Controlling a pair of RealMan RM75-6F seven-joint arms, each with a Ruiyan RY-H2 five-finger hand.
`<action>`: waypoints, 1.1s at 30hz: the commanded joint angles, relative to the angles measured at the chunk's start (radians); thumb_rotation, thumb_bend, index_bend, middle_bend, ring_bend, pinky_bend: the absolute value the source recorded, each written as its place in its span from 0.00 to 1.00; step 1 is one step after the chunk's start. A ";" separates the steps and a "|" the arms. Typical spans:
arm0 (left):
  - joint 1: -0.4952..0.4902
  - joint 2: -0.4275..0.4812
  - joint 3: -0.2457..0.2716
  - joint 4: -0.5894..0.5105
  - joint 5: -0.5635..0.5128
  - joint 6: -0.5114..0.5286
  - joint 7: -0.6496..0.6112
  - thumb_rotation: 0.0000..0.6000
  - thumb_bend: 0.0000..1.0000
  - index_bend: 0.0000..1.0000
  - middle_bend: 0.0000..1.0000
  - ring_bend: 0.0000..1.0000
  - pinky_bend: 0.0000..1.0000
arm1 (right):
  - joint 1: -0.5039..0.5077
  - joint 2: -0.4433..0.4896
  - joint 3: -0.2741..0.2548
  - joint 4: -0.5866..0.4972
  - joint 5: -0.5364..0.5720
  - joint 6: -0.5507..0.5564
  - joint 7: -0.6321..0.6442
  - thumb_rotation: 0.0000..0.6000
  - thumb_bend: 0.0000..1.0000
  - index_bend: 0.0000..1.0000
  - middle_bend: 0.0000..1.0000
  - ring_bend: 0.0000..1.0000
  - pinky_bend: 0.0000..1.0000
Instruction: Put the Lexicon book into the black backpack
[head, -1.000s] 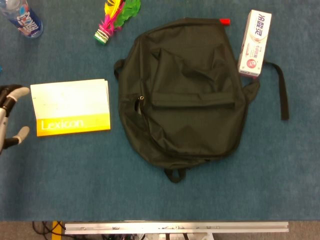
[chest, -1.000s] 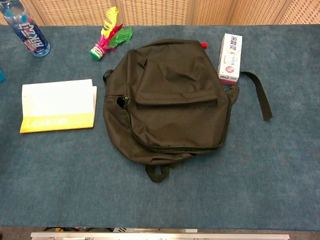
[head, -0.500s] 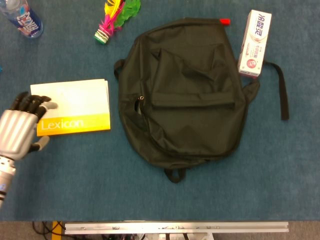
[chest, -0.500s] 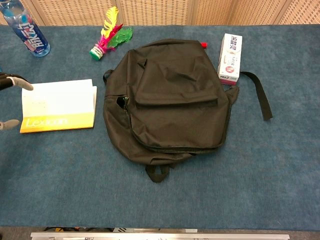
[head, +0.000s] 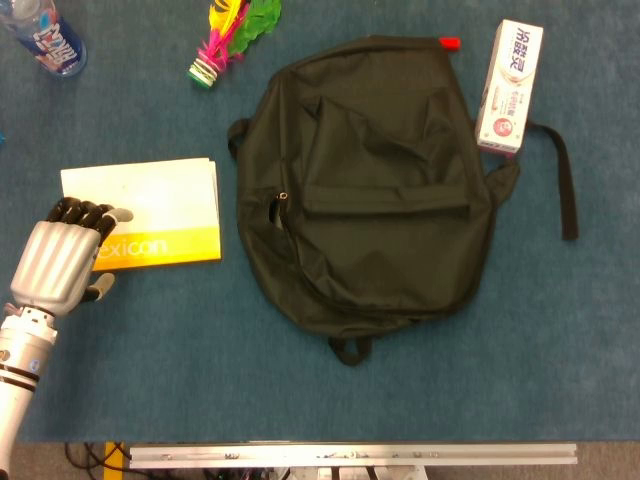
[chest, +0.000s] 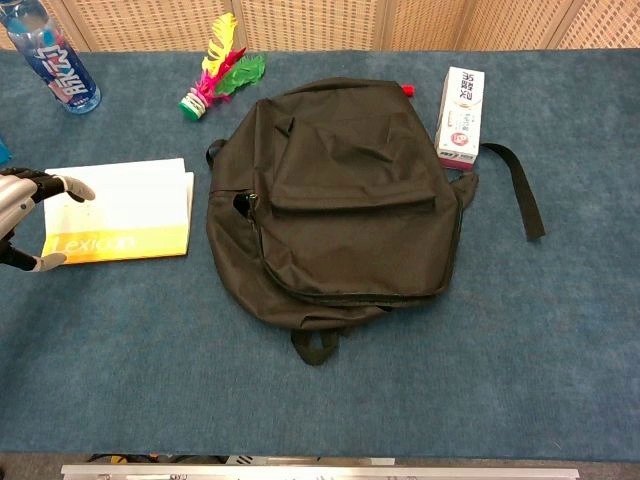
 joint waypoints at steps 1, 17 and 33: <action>0.002 -0.017 0.000 0.017 -0.007 0.003 0.005 1.00 0.17 0.26 0.31 0.26 0.21 | 0.000 -0.002 -0.001 0.004 -0.001 -0.001 0.004 1.00 0.08 0.26 0.31 0.21 0.32; 0.000 -0.115 0.009 0.138 -0.028 -0.013 0.025 1.00 0.17 0.29 0.28 0.26 0.21 | 0.003 -0.002 -0.005 0.008 -0.001 -0.010 0.007 1.00 0.08 0.26 0.31 0.21 0.32; -0.017 -0.179 -0.008 0.222 -0.056 -0.038 -0.001 1.00 0.17 0.30 0.29 0.26 0.21 | -0.002 0.002 -0.006 0.005 0.009 -0.011 0.001 1.00 0.08 0.26 0.31 0.21 0.32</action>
